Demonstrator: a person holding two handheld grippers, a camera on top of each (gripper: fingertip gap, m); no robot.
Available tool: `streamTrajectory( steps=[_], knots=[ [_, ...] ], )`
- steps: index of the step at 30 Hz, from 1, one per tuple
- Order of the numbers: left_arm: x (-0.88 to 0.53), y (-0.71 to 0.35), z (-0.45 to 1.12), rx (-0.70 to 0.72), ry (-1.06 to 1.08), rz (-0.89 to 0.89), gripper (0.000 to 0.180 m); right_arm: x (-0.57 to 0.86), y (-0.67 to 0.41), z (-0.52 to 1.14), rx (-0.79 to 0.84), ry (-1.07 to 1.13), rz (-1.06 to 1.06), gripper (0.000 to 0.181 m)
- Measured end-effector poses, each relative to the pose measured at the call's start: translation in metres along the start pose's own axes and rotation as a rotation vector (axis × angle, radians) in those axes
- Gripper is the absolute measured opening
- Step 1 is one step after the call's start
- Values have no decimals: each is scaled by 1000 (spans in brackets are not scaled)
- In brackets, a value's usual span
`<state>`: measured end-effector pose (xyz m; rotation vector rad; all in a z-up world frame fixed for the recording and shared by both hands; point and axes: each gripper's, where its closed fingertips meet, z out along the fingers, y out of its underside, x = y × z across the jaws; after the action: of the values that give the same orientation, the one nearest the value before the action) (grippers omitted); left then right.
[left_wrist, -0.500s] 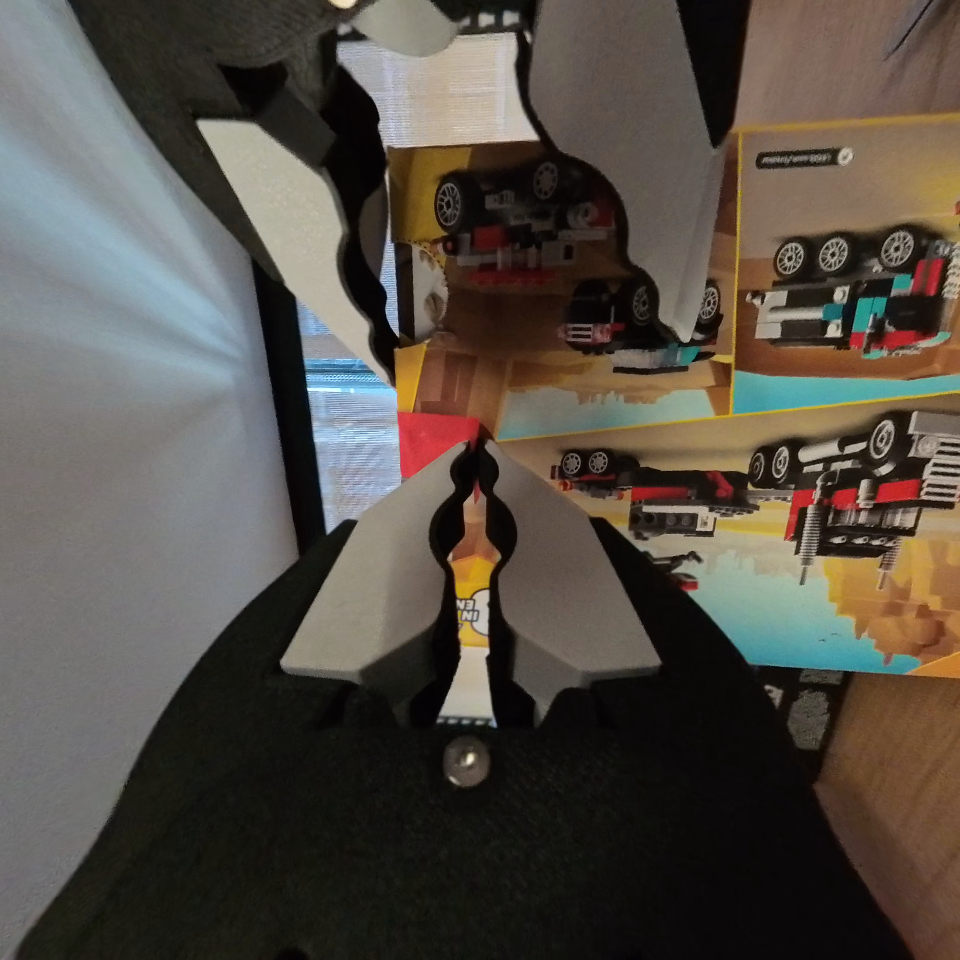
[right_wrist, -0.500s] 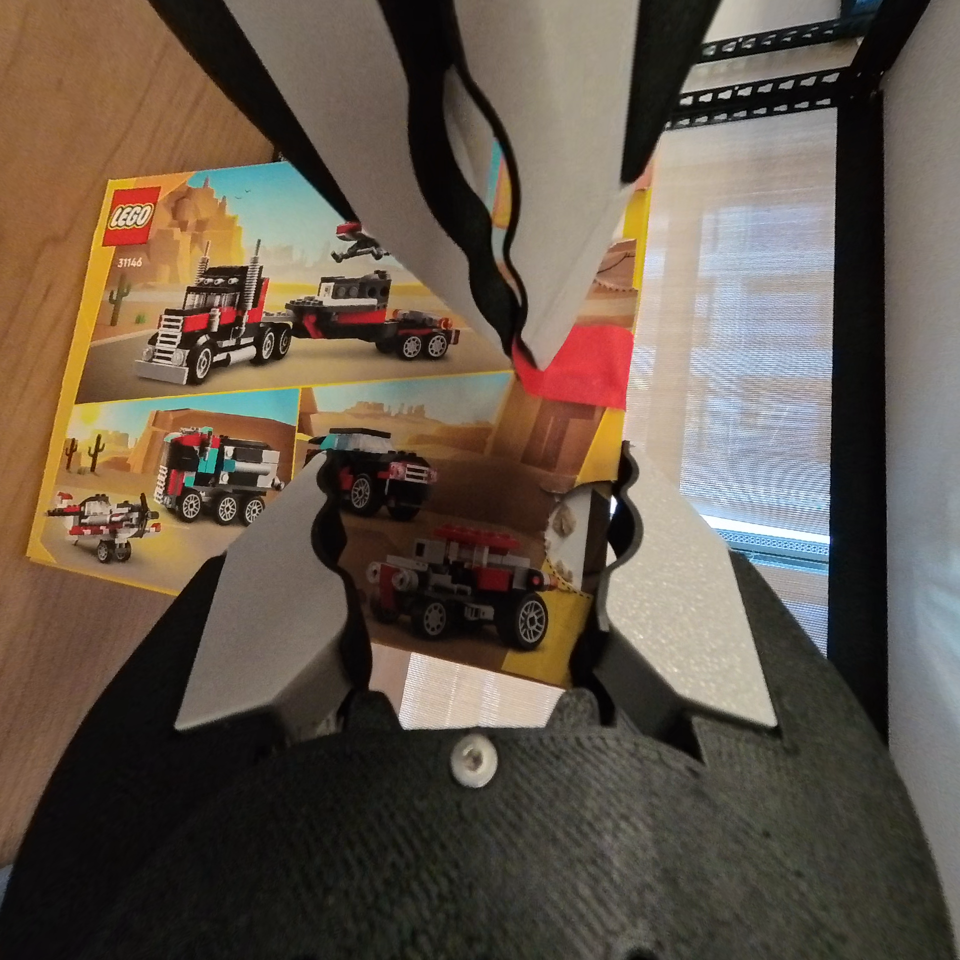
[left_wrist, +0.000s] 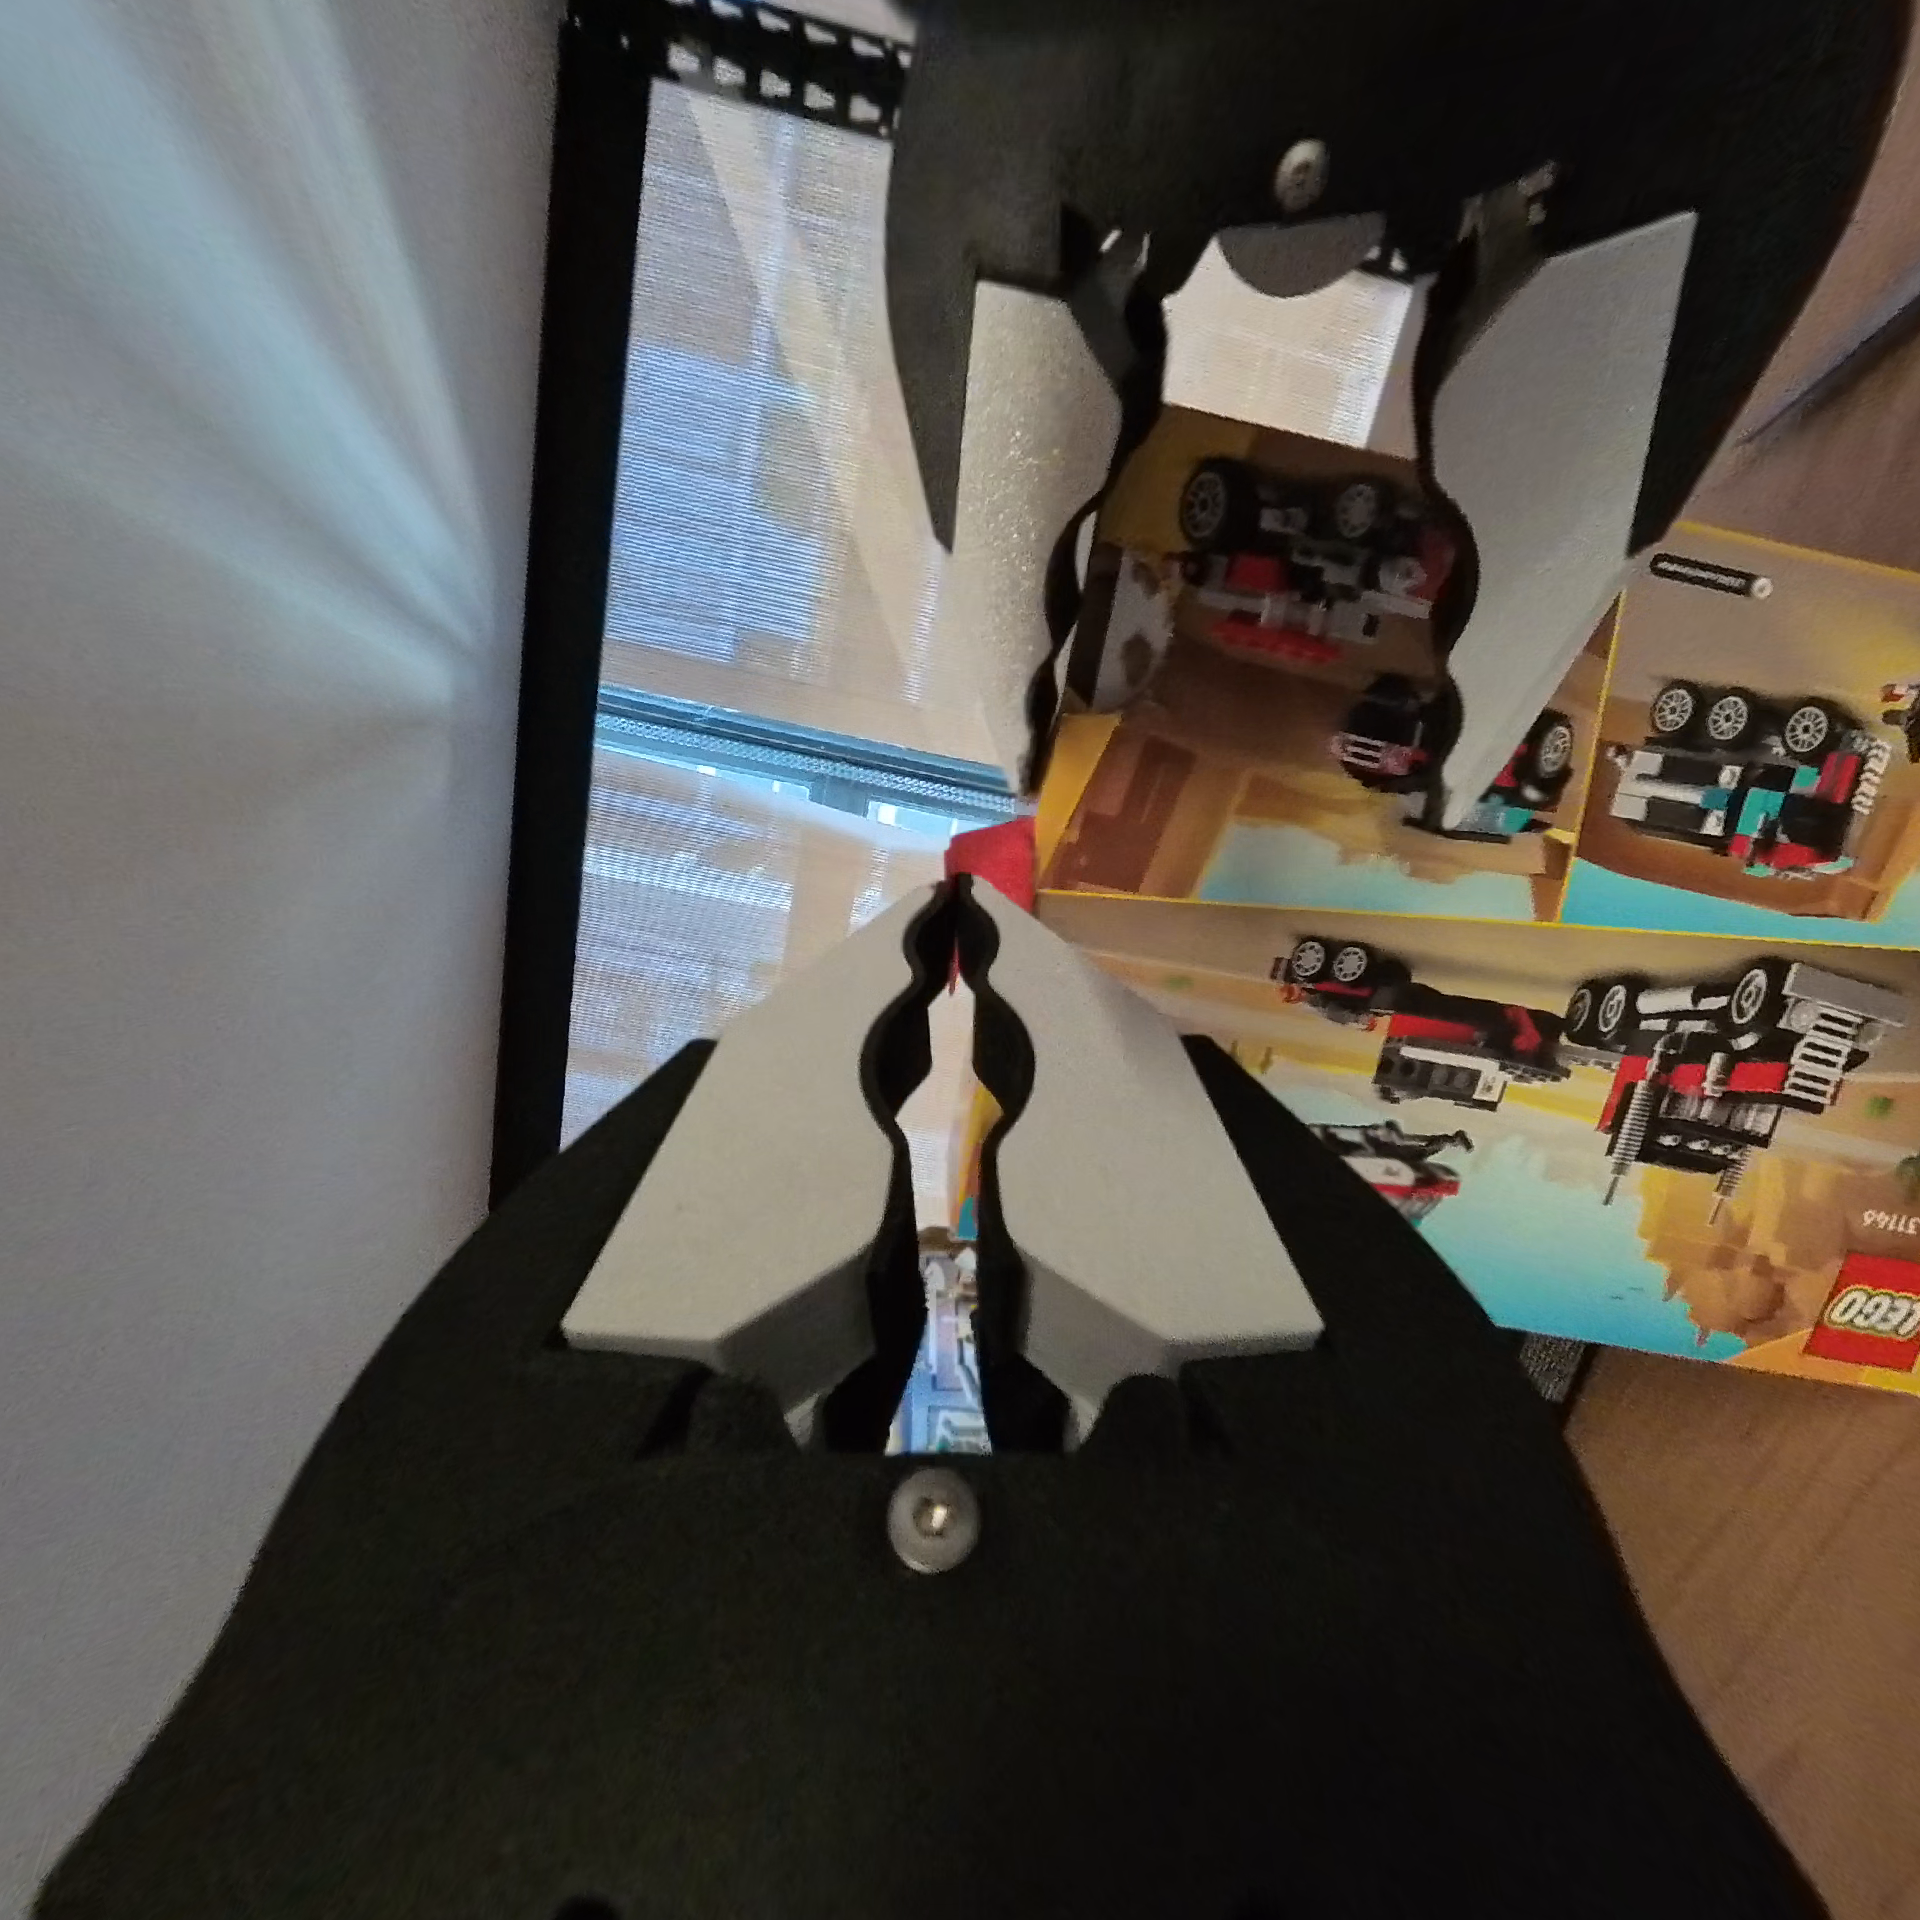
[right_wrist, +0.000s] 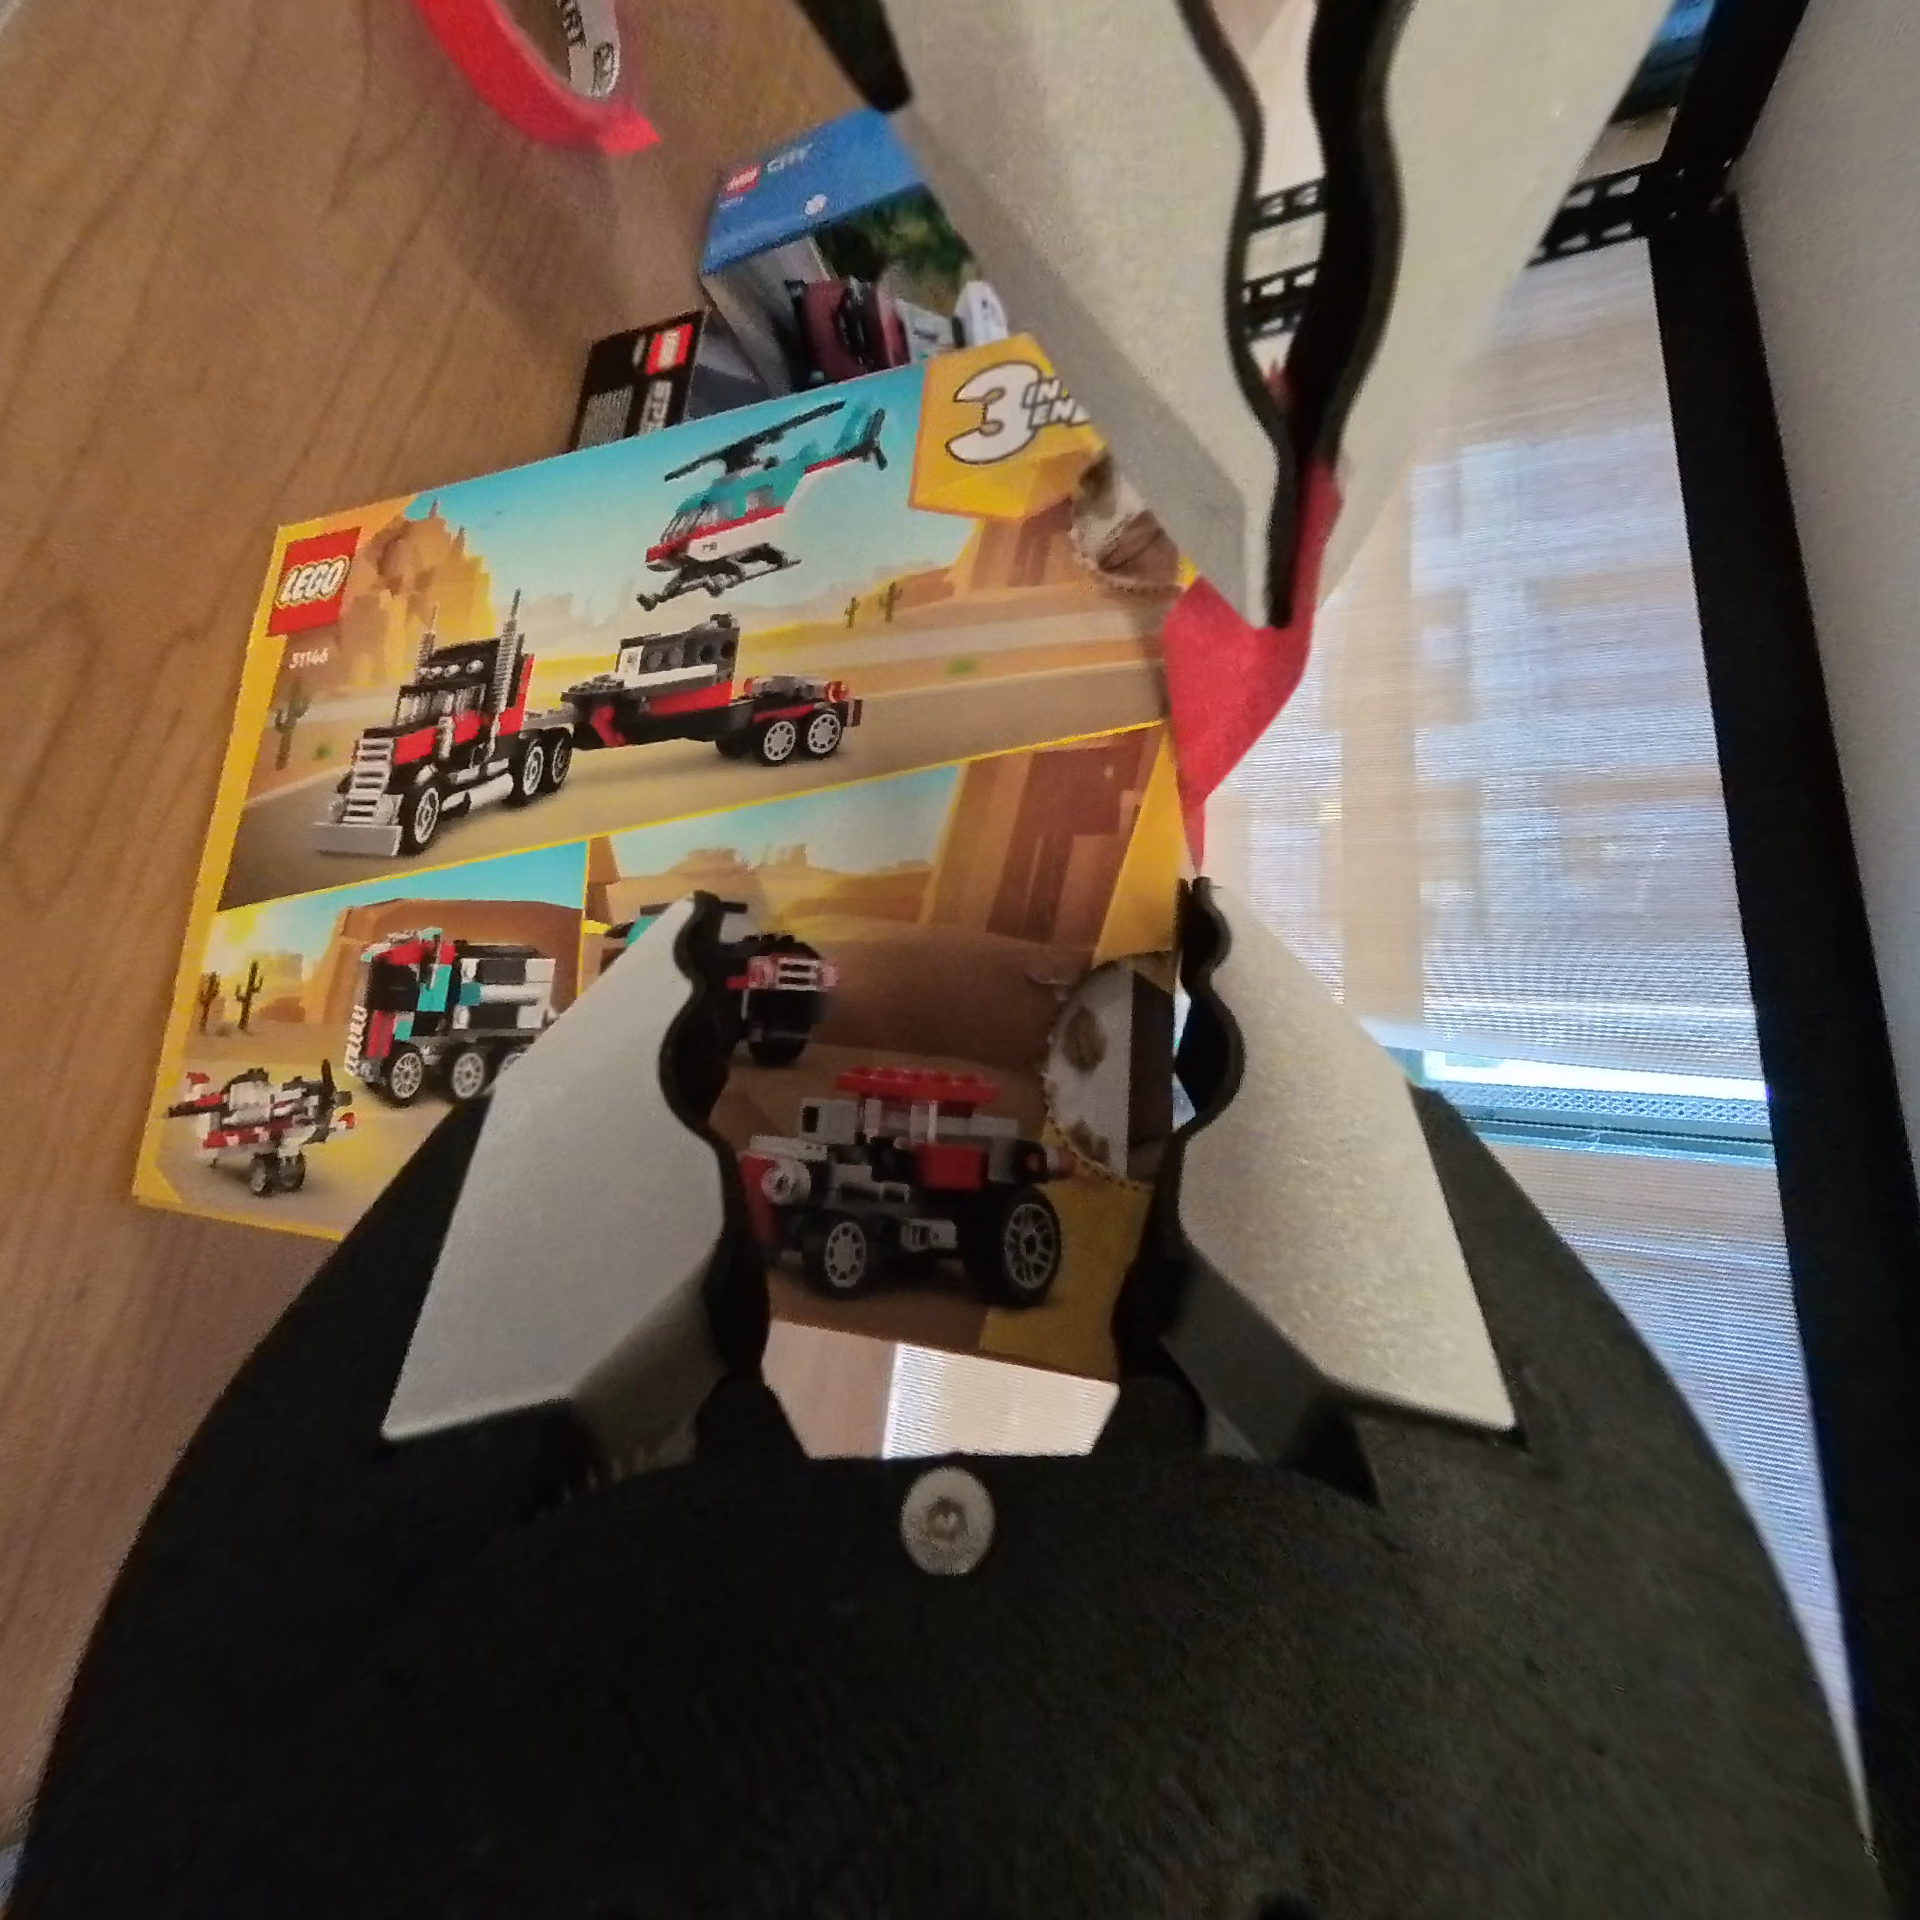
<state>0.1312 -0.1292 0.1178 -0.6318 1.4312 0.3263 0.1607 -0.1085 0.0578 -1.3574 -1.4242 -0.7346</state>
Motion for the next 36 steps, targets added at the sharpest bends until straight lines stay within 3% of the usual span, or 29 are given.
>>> streamTrajectory(
  steps=[8,17,27,36],
  knots=[
    [-13,-3,7,-49,45,125,0,8,-7,-5,22,-38,141,73],
    [-10,-9,0,-47,108,111,0,35,-20,-11,114,-64,465,32],
    [-8,-8,5,-53,113,102,0,48,-11,-3,46,-11,692,45],
    [-8,-9,7,-64,106,92,0,56,-12,-6,105,100,732,47]
  ],
)
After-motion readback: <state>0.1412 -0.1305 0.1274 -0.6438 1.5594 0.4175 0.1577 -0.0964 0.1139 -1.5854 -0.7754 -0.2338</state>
